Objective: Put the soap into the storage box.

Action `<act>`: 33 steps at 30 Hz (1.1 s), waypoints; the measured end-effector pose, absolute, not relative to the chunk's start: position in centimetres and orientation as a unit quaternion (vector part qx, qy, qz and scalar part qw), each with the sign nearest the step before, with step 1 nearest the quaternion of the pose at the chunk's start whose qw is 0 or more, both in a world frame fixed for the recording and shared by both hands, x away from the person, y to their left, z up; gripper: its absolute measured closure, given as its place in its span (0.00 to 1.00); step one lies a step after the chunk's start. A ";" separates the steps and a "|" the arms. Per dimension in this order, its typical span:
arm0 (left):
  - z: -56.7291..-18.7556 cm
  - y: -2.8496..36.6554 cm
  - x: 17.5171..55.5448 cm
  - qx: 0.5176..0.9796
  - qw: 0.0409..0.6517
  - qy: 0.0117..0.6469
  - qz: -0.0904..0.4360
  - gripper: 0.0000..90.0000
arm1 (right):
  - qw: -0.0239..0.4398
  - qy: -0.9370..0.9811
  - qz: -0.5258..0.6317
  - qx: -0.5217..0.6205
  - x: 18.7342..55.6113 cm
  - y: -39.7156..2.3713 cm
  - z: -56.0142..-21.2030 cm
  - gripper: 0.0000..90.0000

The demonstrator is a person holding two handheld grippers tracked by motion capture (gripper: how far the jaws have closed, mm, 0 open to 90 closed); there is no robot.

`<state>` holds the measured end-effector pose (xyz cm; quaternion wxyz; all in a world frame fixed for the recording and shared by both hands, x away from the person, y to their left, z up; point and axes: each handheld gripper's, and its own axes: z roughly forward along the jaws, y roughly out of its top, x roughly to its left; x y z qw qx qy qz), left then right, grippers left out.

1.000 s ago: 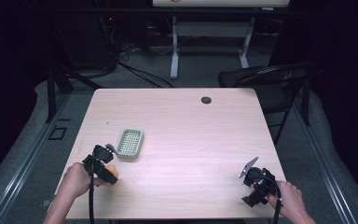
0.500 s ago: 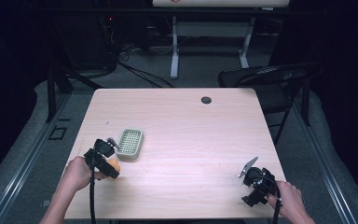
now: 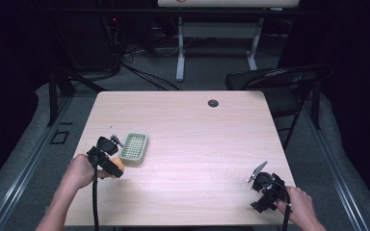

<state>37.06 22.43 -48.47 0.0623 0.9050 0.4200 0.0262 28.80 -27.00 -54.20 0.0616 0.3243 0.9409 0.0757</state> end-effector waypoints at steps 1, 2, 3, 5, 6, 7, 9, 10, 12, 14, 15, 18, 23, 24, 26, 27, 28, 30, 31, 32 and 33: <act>-48.4 22.3 37.1 0.906 0.063 0.416 0.030 0.30 | 0.065 0.942 0.074 0.322 28.8 -26.9 -54.2 0.17; -48.2 22.2 37.2 0.907 0.062 0.415 0.029 0.30 | 0.064 0.944 0.067 0.315 28.8 -26.8 -54.1 0.17; -48.1 22.1 37.3 0.908 0.067 0.413 0.027 0.30 | 0.066 0.946 0.064 0.312 28.8 -26.7 -54.0 0.17; -47.9 22.0 37.4 0.908 0.071 0.411 0.028 0.30 | 0.065 0.943 0.076 0.318 28.6 -26.7 -54.1 0.17; -47.6 21.7 37.6 0.910 0.072 0.408 0.028 0.30 | 0.067 0.943 0.072 0.318 28.6 -26.8 -54.1 0.17; -47.6 21.7 37.6 0.910 0.072 0.408 0.028 0.30 | 0.067 0.943 0.072 0.318 28.6 -26.8 -54.1 0.17; -47.3 21.4 38.0 0.911 0.069 0.405 0.031 0.30 | 0.065 0.943 0.072 0.320 28.7 -26.9 -54.1 0.17; -47.0 21.2 38.3 0.912 0.067 0.404 0.035 0.30 | 0.065 0.943 0.072 0.319 28.7 -26.9 -54.1 0.17; -46.7 21.0 38.6 0.913 0.065 0.402 0.033 0.30 | 0.067 0.943 0.071 0.317 28.7 -26.9 -54.1 0.17; -46.5 20.9 38.7 0.913 0.064 0.401 0.033 0.30 | 0.065 0.942 0.078 0.319 28.6 -26.9 -54.0 0.17; -46.2 20.7 39.0 0.914 0.062 0.400 0.038 0.30 | 0.067 0.942 0.081 0.319 28.6 -26.9 -54.0 0.17; -45.8 20.4 39.5 0.914 0.062 0.400 0.041 0.30 | 0.071 0.943 0.081 0.315 28.5 -26.8 -53.8 0.17; -45.5 20.0 40.0 0.917 0.058 0.393 0.039 0.30 | 0.071 0.942 0.083 0.316 28.4 -26.9 -53.8 0.17; -45.4 19.9 40.0 0.918 0.056 0.392 0.038 0.30 | 0.073 0.942 0.085 0.317 28.4 -26.9 -53.8 0.17; -45.3 19.9 40.2 0.918 0.056 0.391 0.040 0.30 | 0.073 0.942 0.084 0.316 28.4 -26.9 -53.7 0.17; -45.3 19.9 40.2 0.918 0.056 0.391 0.040 0.30 | 0.073 0.942 0.084 0.316 28.4 -26.9 -53.7 0.17; -45.2 20.0 40.3 0.917 0.056 0.392 0.042 0.30 | 0.074 0.942 0.085 0.317 28.4 -26.9 -53.7 0.17; -45.2 20.0 40.4 0.917 0.057 0.393 0.041 0.30 | 0.073 0.942 0.084 0.317 28.4 -26.9 -53.7 0.17; -45.2 20.1 40.6 0.917 0.056 0.393 0.038 0.30 | 0.073 0.942 0.084 0.317 28.4 -26.9 -53.7 0.17; -45.3 20.1 40.8 0.917 0.058 0.394 0.034 0.30 | 0.073 0.941 0.090 0.319 28.4 -26.8 -53.7 0.17; -45.3 20.1 40.9 0.916 0.057 0.396 0.033 0.30 | 0.074 0.941 0.089 0.318 28.3 -26.8 -53.7 0.17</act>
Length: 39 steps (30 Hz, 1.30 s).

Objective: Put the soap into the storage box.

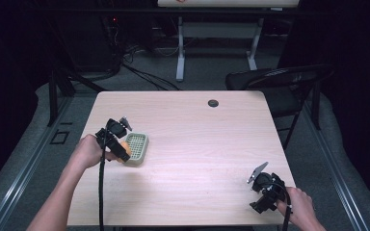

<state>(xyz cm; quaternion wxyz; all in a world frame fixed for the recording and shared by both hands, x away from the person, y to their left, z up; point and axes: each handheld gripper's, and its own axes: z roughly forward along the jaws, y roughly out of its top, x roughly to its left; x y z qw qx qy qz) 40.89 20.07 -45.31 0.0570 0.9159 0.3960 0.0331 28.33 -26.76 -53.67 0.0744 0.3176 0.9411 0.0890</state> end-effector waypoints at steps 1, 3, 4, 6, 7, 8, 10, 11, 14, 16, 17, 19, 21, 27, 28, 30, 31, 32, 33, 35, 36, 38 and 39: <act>-45.3 20.0 41.0 0.917 0.054 0.395 0.032 0.30 | 0.076 0.942 0.087 0.314 28.3 -26.7 -53.6 0.17; -45.3 20.0 41.3 0.916 0.058 0.395 0.033 0.30 | 0.076 0.943 0.086 0.313 28.3 -26.7 -53.6 0.17; -45.3 20.0 41.4 0.916 0.058 0.395 0.033 0.30 | 0.076 0.943 0.085 0.313 28.3 -26.7 -53.6 0.17; -45.3 19.8 41.6 0.916 0.058 0.396 0.032 0.30 | 0.075 0.942 0.088 0.315 28.3 -26.7 -53.6 0.17; -45.3 19.8 41.8 0.917 0.055 0.394 0.032 0.30 | 0.075 0.942 0.087 0.314 28.3 -26.8 -53.6 0.17; -45.3 19.7 41.9 0.917 0.056 0.394 0.032 0.30 | 0.075 0.942 0.087 0.315 28.3 -26.8 -53.6 0.17; -45.3 19.6 42.1 0.917 0.055 0.395 0.032 0.30 | 0.076 0.942 0.087 0.314 28.3 -26.8 -53.5 0.17; -45.3 19.5 42.2 0.917 0.054 0.394 0.030 0.30 | 0.076 0.942 0.087 0.314 28.3 -26.8 -53.5 0.17; -45.3 19.4 42.6 0.916 0.055 0.396 0.027 0.30 | 0.077 0.943 0.085 0.313 28.2 -26.7 -53.5 0.17; -45.4 19.4 42.9 0.916 0.052 0.398 0.025 0.30 | 0.076 0.942 0.086 0.314 28.2 -26.7 -53.5 0.17; -45.4 19.4 42.9 0.916 0.052 0.398 0.025 0.30 | 0.076 0.942 0.086 0.314 28.2 -26.7 -53.5 0.17; -45.4 19.4 43.3 0.915 0.054 0.400 0.023 0.30 | 0.075 0.942 0.087 0.315 28.2 -26.7 -53.5 0.17; -45.4 19.4 43.6 0.914 0.054 0.400 0.026 0.30 | 0.074 0.942 0.086 0.315 28.2 -26.7 -53.5 0.17; -45.9 19.6 44.4 0.912 0.054 0.407 0.022 0.30 | 0.073 0.941 0.091 0.317 28.2 -26.6 -53.5 0.17; -46.0 19.6 44.5 0.911 0.054 0.408 0.022 0.30 | 0.075 0.942 0.088 0.315 28.2 -26.6 -53.5 0.17; -46.2 19.7 44.7 0.909 0.058 0.411 0.020 0.30 | 0.073 0.942 0.088 0.316 28.2 -26.6 -53.5 0.17; -46.3 19.7 44.9 0.910 0.058 0.411 0.020 0.30 | 0.074 0.943 0.084 0.314 28.3 -26.6 -53.5 0.17; -46.5 19.7 45.0 0.909 0.059 0.413 0.018 0.30 | 0.070 0.941 0.089 0.318 28.3 -26.7 -53.6 0.17; -46.6 19.7 45.1 0.910 0.057 0.411 0.019 0.30 | 0.069 0.939 0.097 0.323 28.2 -26.7 -53.8 0.17; -46.8 19.6 45.4 0.909 0.054 0.412 0.018 0.30 | 0.074 0.942 0.084 0.316 28.3 -26.7 -53.6 0.17; -46.8 19.6 45.4 0.909 0.054 0.412 0.018 0.30 | 0.072 0.942 0.085 0.316 28.3 -26.7 -53.6 0.17; -47.2 19.4 45.8 0.908 0.055 0.414 0.015 0.30 | 0.069 0.942 0.088 0.318 28.3 -26.7 -53.6 0.17; -47.3 19.2 45.9 0.908 0.054 0.415 0.015 0.30 | 0.070 0.940 0.091 0.320 28.2 -26.7 -53.7 0.17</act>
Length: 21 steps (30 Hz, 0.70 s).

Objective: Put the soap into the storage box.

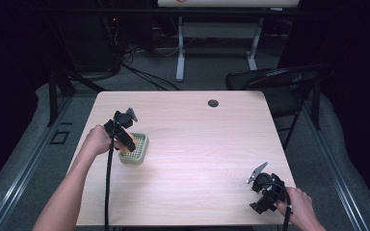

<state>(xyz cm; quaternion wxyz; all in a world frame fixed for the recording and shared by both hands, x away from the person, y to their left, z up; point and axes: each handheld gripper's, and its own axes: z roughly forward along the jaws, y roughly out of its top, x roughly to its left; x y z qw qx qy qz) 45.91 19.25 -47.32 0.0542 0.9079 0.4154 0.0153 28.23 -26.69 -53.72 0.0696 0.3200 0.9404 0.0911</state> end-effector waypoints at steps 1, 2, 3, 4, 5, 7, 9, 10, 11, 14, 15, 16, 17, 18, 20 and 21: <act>-47.4 19.1 46.1 0.908 0.053 0.415 0.014 0.30 | 0.071 0.941 0.088 0.319 28.3 -26.7 -53.7 0.17; -47.6 19.0 46.2 0.908 0.052 0.415 0.013 0.30 | 0.073 0.942 0.082 0.316 28.3 -26.7 -53.6 0.17; -47.7 18.9 46.4 0.908 0.051 0.416 0.012 0.30 | 0.073 0.943 0.079 0.315 28.3 -26.7 -53.6 0.17; -47.9 18.8 46.5 0.908 0.050 0.416 0.012 0.30 | 0.072 0.942 0.081 0.317 28.3 -26.7 -53.6 0.17; -48.0 18.7 46.7 0.907 0.051 0.418 0.011 0.30 | 0.070 0.942 0.083 0.317 28.3 -26.7 -53.6 0.17; -48.3 18.5 47.0 0.906 0.051 0.420 0.010 0.30 | 0.070 0.942 0.081 0.317 28.3 -26.7 -53.6 0.17; -48.6 18.4 47.3 0.904 0.053 0.423 0.008 0.30 | 0.069 0.942 0.081 0.318 28.3 -26.8 -53.6 0.17; -48.8 18.3 47.4 0.904 0.052 0.424 0.005 0.30 | 0.068 0.942 0.081 0.318 28.3 -26.8 -53.6 0.17; -48.9 18.2 47.6 0.904 0.051 0.425 0.005 0.30 | 0.067 0.942 0.082 0.317 28.3 -26.8 -53.6 0.17; -49.4 18.1 48.0 0.902 0.048 0.429 0.002 0.30 | 0.066 0.943 0.081 0.317 28.3 -26.8 -53.7 0.17; -49.4 18.0 48.1 0.901 0.047 0.431 0.001 0.30 | 0.067 0.942 0.082 0.317 28.3 -26.8 -53.7 0.17; -49.6 18.1 48.2 0.899 0.050 0.435 -0.002 0.30 | 0.067 0.943 0.079 0.315 28.3 -26.8 -53.7 0.17; -49.6 18.1 48.3 0.899 0.050 0.436 0.000 0.30 | 0.067 0.944 0.078 0.315 28.3 -26.8 -53.7 0.17; -49.6 18.1 48.3 0.899 0.050 0.436 0.000 0.30 | 0.067 0.944 0.077 0.315 28.3 -26.8 -53.7 0.17; -50.0 18.0 48.6 0.896 0.048 0.442 -0.005 0.30 | 0.061 0.945 0.077 0.313 28.4 -26.8 -53.7 0.17; -50.2 17.9 48.7 0.895 0.046 0.443 -0.006 0.30 | 0.060 0.945 0.076 0.314 28.4 -26.8 -53.7 0.17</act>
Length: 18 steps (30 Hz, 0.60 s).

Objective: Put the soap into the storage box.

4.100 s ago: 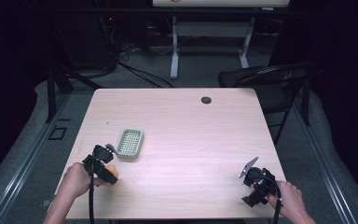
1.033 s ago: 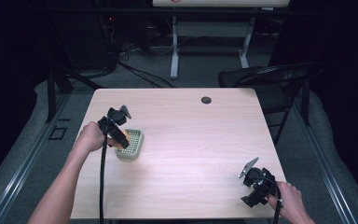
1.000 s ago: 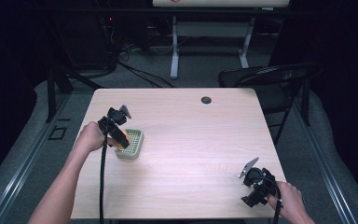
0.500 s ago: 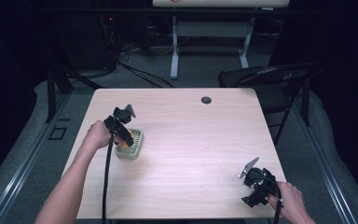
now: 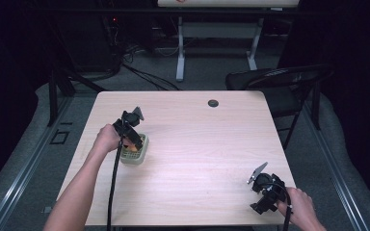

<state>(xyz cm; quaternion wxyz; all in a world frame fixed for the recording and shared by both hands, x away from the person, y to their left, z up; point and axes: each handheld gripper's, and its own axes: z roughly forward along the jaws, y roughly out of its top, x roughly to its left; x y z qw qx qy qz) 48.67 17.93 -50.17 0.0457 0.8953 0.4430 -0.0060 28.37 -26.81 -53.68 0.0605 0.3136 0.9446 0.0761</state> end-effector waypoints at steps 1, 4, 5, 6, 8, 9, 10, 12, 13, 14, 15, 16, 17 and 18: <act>-50.3 17.9 48.8 0.895 0.046 0.444 -0.005 0.30 | 0.060 0.944 0.076 0.314 28.4 -26.8 -53.7 0.17; -50.7 17.9 49.0 0.892 0.044 0.450 -0.011 0.30 | 0.066 0.944 0.075 0.315 28.3 -26.8 -53.7 0.17; -50.9 17.9 49.1 0.891 0.042 0.452 -0.010 0.30 | 0.066 0.944 0.074 0.316 28.3 -26.8 -53.7 0.17; -51.0 17.9 49.2 0.891 0.040 0.452 -0.008 0.30 | 0.068 0.945 0.070 0.314 28.4 -26.9 -53.7 0.17; -51.2 18.0 49.4 0.887 0.040 0.459 -0.011 0.30 | 0.065 0.943 0.075 0.316 28.3 -26.9 -53.8 0.17; -51.3 18.0 49.4 0.887 0.037 0.461 -0.011 0.30 | 0.065 0.943 0.075 0.316 28.3 -26.9 -53.8 0.17; -51.4 18.1 49.5 0.886 0.037 0.462 -0.011 0.30 | 0.064 0.944 0.075 0.316 28.3 -26.9 -53.8 0.17; -51.5 18.1 49.6 0.883 0.034 0.467 -0.011 0.30 | 0.063 0.943 0.076 0.317 28.3 -26.9 -53.8 0.17; -51.5 18.1 49.6 0.883 0.034 0.467 -0.011 0.30 | 0.063 0.943 0.076 0.317 28.3 -26.9 -53.8 0.17; -51.6 18.2 49.6 0.880 0.035 0.473 -0.013 0.30 | 0.065 0.944 0.074 0.316 28.3 -26.9 -53.8 0.17; -51.7 18.2 49.7 0.879 0.034 0.475 -0.012 0.30 | 0.065 0.944 0.074 0.316 28.3 -26.9 -53.8 0.17; -51.7 18.2 49.7 0.878 0.032 0.477 -0.011 0.30 | 0.064 0.944 0.073 0.315 28.3 -26.9 -53.8 0.17; -51.7 18.2 49.7 0.878 0.031 0.477 -0.009 0.30 | 0.062 0.946 0.068 0.311 28.4 -26.9 -53.7 0.17; -51.8 18.2 49.7 0.878 0.031 0.478 -0.010 0.30 | 0.065 0.945 0.069 0.314 28.4 -26.9 -53.8 0.17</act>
